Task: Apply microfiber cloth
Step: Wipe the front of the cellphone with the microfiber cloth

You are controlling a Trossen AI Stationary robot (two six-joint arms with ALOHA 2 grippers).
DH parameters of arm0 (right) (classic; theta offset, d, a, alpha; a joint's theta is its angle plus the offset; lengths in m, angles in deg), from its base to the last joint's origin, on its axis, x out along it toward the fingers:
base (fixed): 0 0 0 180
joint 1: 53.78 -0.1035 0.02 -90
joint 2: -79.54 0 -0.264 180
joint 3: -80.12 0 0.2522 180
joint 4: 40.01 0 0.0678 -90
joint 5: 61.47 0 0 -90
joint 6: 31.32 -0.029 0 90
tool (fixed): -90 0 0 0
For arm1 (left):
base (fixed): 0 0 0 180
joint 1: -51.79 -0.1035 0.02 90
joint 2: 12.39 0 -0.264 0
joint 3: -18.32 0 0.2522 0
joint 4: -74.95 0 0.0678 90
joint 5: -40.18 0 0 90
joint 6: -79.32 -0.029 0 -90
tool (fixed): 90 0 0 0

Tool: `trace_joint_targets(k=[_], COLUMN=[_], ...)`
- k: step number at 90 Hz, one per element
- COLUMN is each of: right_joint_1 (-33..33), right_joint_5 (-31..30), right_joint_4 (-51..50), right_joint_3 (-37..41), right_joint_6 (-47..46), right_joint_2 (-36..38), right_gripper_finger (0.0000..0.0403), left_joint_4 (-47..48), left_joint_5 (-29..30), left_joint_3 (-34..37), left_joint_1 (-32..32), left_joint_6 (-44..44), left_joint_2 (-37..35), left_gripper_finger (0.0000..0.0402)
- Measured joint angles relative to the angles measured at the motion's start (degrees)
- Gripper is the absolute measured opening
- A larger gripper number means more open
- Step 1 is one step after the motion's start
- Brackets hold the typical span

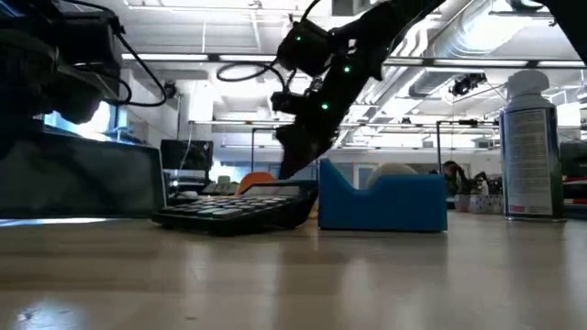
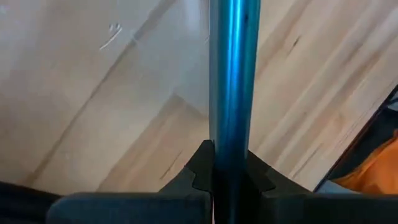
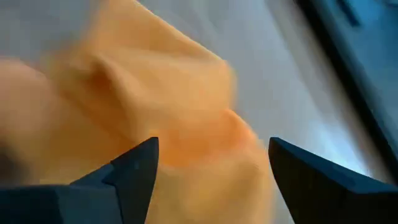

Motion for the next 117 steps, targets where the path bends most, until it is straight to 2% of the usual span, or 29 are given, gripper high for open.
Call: trace_joint_targets(k=[21, 41, 73, 79, 85, 98, 117], right_joint_1=[-3.1, -4.7, -3.1, -2.5, -2.0, -1.8, -2.2], right_joint_5=[-1.8, -5.7, -3.2, -2.0, -0.5, 0.5, -4.2], right_joint_4=[5.4, 5.0, 2.8, 2.7, 2.8, 2.6, 0.9], right_joint_3=[0.0, 0.0, 0.0, 0.0, 0.0, 0.0, 0.0], right_joint_6=[4.2, 6.8, 2.3, 1.8, 1.3, 1.0, 1.2], right_joint_2=[-0.6, -0.6, -0.6, -0.6, -0.6, -0.6, -0.6], right_gripper_finger=[0.027, 0.027, 0.027, 0.027, 0.027, 0.027, 0.027], left_joint_4=[-1.0, -1.3, -3.2, -9.2, -20.4, -43.8, -57.2], left_joint_5=[1.1, -0.6, -0.6, -0.3, 0.8, 8.0, 23.6], left_joint_3=[0.1, 0.1, -0.2, -0.4, 0.4, 4.1, 5.8], left_joint_1=[0.0, 0.0, 0.0, 0.0, 0.3, 4.0, 11.2], left_joint_6=[1.5, 0.3, -1.3, -2.3, -2.6, -2.8, -8.6], left_joint_2=[0.8, 1.1, 0.9, 0.9, 0.9, 4.6, 16.1], left_gripper_finger=[0.0036, 0.0071, 0.0113, 0.0113, 0.0112, 0.0107, 0.0095])
